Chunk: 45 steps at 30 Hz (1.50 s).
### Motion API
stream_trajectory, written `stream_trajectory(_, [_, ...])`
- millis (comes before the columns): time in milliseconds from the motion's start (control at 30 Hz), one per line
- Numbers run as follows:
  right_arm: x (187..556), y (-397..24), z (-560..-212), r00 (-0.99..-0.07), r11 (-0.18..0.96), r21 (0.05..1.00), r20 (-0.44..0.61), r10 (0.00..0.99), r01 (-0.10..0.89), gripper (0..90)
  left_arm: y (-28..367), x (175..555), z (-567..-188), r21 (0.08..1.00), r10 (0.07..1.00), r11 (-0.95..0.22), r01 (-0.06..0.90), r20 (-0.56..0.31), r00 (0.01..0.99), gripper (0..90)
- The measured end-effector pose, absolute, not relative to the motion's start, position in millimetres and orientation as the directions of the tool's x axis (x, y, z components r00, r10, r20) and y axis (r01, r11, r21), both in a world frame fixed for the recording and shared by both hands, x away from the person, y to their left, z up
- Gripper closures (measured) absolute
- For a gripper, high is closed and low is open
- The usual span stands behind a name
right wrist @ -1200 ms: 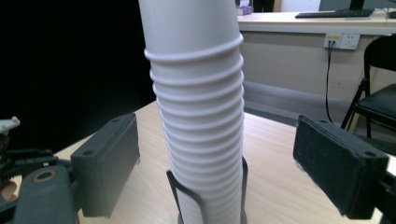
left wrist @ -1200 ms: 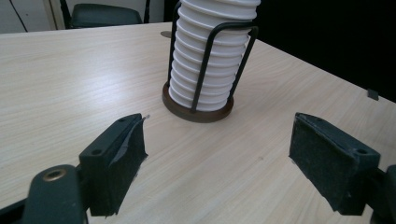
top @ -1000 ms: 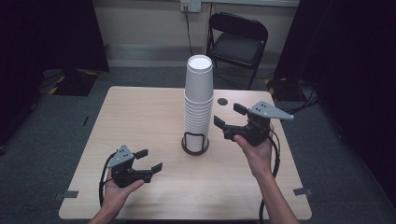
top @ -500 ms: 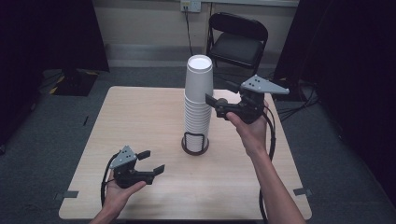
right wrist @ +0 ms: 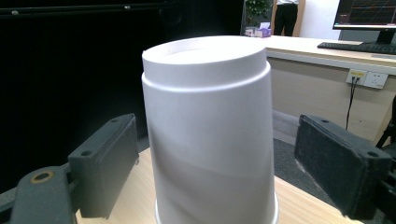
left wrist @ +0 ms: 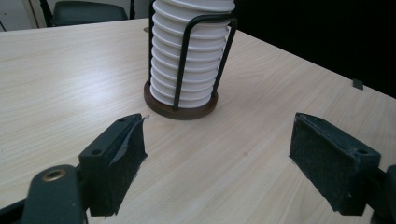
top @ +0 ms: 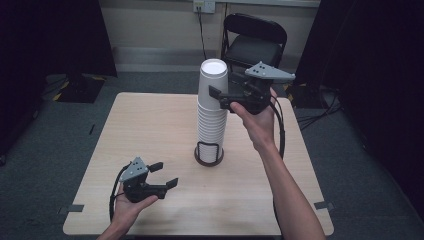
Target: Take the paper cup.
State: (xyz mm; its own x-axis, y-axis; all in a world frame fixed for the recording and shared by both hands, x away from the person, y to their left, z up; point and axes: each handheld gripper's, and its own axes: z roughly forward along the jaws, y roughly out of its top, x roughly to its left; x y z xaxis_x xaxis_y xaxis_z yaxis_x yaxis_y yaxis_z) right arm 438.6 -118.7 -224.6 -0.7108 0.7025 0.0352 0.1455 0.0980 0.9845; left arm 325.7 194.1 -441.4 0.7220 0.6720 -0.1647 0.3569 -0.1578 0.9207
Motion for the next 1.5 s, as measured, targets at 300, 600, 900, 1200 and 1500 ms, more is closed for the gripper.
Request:
stream_trajectory(300, [452.6,-101.2,-226.4,-0.715,0.125,0.980,0.025,0.698,0.156,13.1,194.1,324.9,-441.1,0.919,0.672,-0.163,0.358,-0.162,0.722,18.3])
stream_trajectory(600, [460.4,-89.2,-237.0,-0.696,0.144,0.974,0.019,0.718,0.176,12.8,193.1,325.0,-441.5,0.918,0.668,-0.171,0.358,-0.159,0.727,18.4])
stream_trajectory(900, [462.9,-87.6,-246.1,-0.688,0.162,0.967,0.019,0.725,0.197,12.7,192.9,325.4,-441.7,0.916,0.668,-0.174,0.360,-0.159,0.727,18.6])
stream_trajectory(1200, [465.3,-88.1,-251.2,-0.689,0.169,0.965,0.017,0.725,0.201,12.1,194.2,325.9,-442.2,0.913,0.671,-0.167,0.372,-0.171,0.721,19.1])
stream_trajectory(1500, [464.8,-87.2,-250.3,-0.687,0.166,0.968,0.008,0.726,0.186,13.5,195.1,327.4,-443.2,0.909,0.676,-0.166,0.381,-0.176,0.715,19.6])
